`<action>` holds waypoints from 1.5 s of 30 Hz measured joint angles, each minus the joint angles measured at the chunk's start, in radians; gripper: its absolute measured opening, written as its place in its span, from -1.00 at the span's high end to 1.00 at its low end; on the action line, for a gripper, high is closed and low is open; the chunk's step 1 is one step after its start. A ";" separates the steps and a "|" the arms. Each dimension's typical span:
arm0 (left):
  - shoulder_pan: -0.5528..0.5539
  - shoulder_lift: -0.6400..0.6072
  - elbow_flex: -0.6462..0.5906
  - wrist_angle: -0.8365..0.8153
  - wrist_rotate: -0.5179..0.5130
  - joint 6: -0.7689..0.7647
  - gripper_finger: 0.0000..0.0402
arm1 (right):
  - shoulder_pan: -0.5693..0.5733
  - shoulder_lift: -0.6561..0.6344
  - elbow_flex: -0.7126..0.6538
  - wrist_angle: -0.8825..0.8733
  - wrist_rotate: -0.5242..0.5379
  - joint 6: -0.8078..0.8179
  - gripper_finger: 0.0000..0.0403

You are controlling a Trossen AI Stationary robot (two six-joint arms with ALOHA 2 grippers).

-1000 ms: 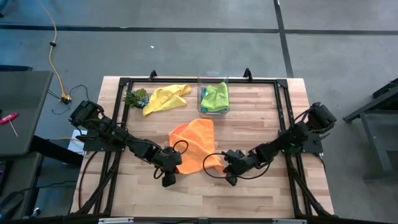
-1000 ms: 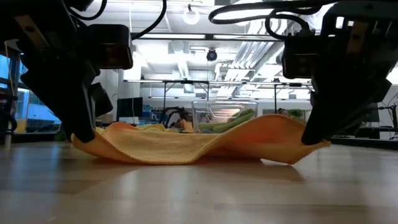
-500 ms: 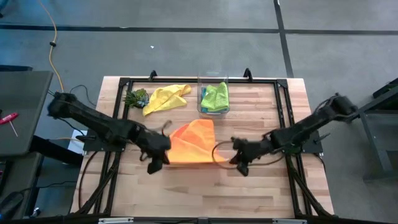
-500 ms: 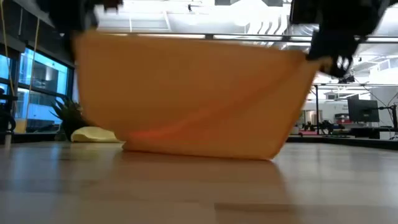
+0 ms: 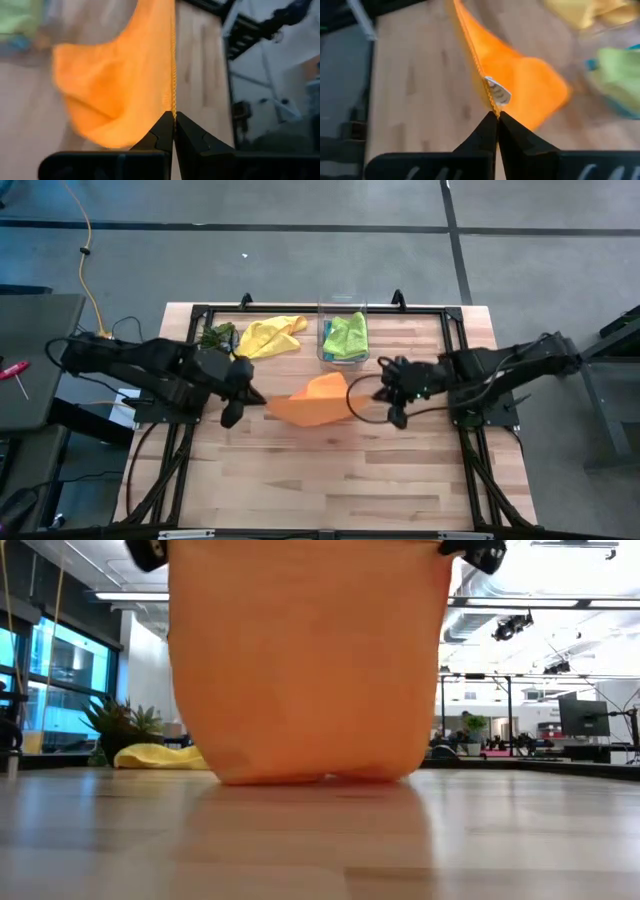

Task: Fold microfiber towels
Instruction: Fold the orange microfiber cloth

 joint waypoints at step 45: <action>0.232 0.039 0.389 -0.430 -0.389 0.362 1.00 | -0.220 0.006 0.315 -0.338 -0.005 -0.179 1.00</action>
